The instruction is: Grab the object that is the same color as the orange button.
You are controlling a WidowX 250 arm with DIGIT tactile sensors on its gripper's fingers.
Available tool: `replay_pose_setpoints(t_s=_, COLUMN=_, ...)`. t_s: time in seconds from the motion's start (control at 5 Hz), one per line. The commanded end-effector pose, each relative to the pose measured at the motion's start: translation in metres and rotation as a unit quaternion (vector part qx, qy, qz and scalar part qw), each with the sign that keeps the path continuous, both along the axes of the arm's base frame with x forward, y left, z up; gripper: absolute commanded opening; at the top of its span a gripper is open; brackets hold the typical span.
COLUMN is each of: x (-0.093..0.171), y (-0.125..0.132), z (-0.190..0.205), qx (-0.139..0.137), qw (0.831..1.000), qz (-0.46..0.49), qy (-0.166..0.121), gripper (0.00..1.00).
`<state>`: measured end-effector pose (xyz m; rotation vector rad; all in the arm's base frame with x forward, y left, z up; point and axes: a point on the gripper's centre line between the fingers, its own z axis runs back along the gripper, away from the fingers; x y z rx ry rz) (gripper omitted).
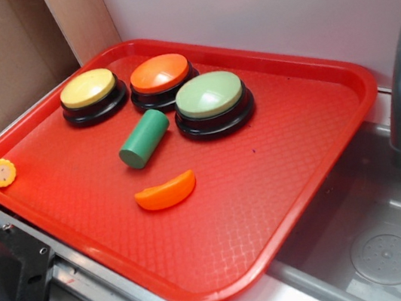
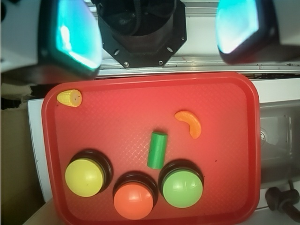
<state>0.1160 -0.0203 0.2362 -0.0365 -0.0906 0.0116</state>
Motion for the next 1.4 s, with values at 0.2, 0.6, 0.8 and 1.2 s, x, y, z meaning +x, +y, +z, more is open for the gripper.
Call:
replay_pose_setpoints(t_s=0.2, x=0.019, y=-0.007, z=-0.022, qx=0.023, qw=0.998, qz=-0.060, qy=-0.015, gripper=1.00)
replay_pose_setpoints(t_s=0.6, x=0.057, y=-0.036, z=-0.090, qx=0.070, qw=0.982, qz=-0.177, qy=-0.014, gripper=1.00)
replay_pose_setpoints(t_s=0.8, x=0.064, y=-0.048, z=-0.120, qx=0.056, qw=0.974, qz=-0.219, qy=-0.023, gripper=1.00)
replay_pose_setpoints(t_s=1.2, x=0.061, y=-0.066, z=-0.180, qx=0.072, qw=0.969, qz=-0.235, qy=-0.020, gripper=1.00)
